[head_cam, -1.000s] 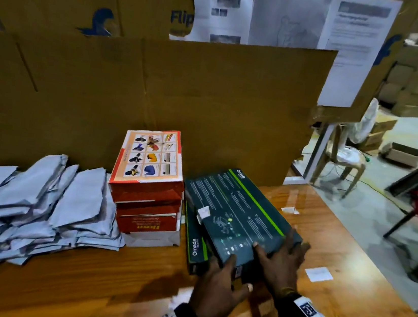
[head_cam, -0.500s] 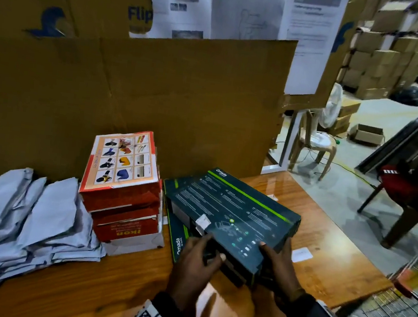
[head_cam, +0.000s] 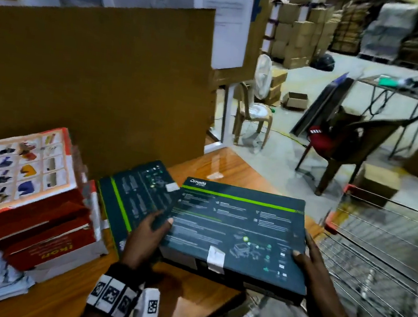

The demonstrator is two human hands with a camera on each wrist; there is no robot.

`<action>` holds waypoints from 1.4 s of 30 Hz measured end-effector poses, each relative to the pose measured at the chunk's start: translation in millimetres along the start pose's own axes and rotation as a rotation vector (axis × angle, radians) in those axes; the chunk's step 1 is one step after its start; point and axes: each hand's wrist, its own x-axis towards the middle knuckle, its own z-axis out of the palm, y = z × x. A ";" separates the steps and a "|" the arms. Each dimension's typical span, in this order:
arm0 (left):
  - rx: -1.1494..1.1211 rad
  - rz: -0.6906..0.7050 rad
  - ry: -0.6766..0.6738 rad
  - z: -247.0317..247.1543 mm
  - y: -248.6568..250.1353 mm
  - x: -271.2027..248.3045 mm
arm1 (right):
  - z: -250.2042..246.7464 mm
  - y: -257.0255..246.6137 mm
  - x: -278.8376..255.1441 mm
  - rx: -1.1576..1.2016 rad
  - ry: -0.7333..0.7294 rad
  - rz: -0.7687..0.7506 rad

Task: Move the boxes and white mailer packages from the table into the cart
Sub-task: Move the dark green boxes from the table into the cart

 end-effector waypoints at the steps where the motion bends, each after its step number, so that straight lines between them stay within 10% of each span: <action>1: -0.008 0.011 -0.018 6.2 -2.8 1.6 | -9.3 -4.4 -6.8 0.013 -0.002 -0.008; 24: -0.047 0.214 -0.405 338.8 132.7 -101.8 | -335.2 -50.9 -57.0 -0.381 0.418 0.016; 42: 0.122 0.228 -0.728 530.9 233.4 -41.2 | -497.9 -59.7 8.9 -0.589 0.475 0.077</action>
